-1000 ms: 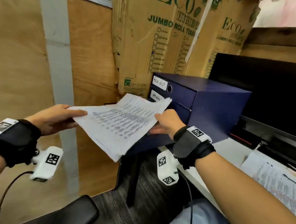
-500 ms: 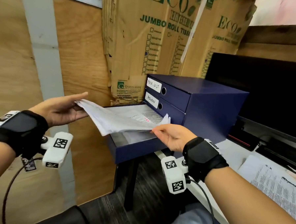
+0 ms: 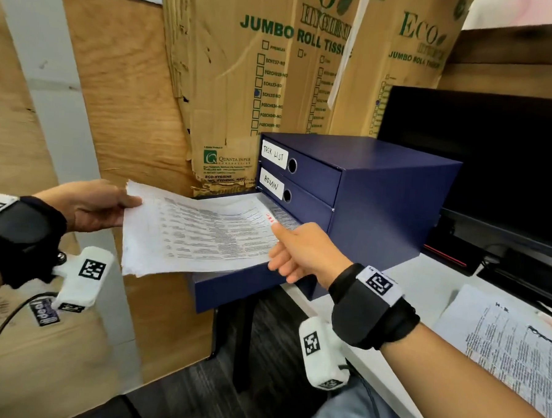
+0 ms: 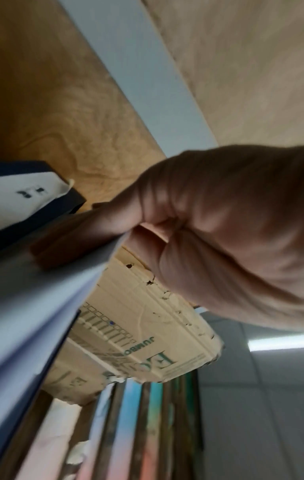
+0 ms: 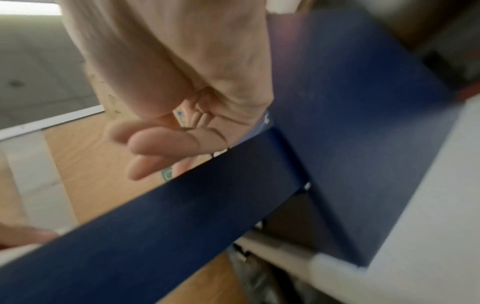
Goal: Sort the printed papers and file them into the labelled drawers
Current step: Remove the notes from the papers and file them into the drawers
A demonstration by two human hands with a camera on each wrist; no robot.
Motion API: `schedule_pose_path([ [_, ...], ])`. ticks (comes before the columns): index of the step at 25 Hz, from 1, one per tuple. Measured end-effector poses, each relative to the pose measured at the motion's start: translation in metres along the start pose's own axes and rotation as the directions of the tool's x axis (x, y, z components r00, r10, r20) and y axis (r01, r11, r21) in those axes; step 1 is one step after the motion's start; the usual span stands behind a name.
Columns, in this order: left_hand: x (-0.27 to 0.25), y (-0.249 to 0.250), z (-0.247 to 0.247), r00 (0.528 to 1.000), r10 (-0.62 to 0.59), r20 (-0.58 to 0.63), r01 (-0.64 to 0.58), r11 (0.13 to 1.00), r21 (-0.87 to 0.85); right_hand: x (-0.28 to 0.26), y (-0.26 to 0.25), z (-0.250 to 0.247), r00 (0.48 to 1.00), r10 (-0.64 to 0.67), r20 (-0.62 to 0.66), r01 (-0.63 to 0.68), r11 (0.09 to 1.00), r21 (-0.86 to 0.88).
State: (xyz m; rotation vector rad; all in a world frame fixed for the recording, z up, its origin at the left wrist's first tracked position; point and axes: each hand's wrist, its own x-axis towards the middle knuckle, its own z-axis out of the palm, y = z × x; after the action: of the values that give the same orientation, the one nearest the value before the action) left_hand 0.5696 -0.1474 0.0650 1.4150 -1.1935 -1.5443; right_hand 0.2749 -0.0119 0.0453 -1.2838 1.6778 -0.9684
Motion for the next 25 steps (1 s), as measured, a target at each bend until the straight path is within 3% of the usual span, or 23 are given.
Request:
schedule_pose_path([
  [4,0.013,0.012,0.006,0.999,0.006,-0.054,0.003,0.985,0.170,0.007,0.015,-0.011,0.962,-0.230,-0.147,0.199,0.959,-0.202],
  [10,0.015,0.014,0.060,1.000,0.009,-0.028,-0.008,0.999,0.039,0.013,0.028,-0.007,0.851,-0.480,-0.212,0.366,0.833,-0.415],
  [12,0.015,0.007,0.083,0.997,-0.038,0.068,0.030,0.993,0.110,0.009,0.026,-0.002,0.800,-0.575,-0.172,0.435,0.753,-0.494],
  [15,0.016,-0.001,0.107,0.960,-0.154,0.232,0.090,0.960,0.266,0.004,0.023,0.006,0.724,-0.687,0.069,0.617,0.599,-0.510],
  [17,0.021,0.000,0.108,0.972,-0.096,0.214,0.028,0.953,0.302,0.005,0.020,0.015,0.712,-0.650,0.265,0.681,0.547,-0.487],
  [20,0.025,0.003,0.096,0.993,0.042,0.112,-0.076,0.944,0.320,0.010,0.011,0.032,0.749,-0.450,0.487,0.663,0.489,-0.568],
  [22,0.026,0.003,0.081,0.988,0.148,0.047,-0.154,0.896,0.416,0.018,0.005,0.041,0.812,-0.276,0.515,0.583,0.436,-0.686],
  [25,0.016,-0.004,0.056,0.922,0.384,-0.050,-0.238,0.665,0.708,0.033,-0.001,0.041,0.893,-0.133,0.430,0.444,0.419,-0.792],
])
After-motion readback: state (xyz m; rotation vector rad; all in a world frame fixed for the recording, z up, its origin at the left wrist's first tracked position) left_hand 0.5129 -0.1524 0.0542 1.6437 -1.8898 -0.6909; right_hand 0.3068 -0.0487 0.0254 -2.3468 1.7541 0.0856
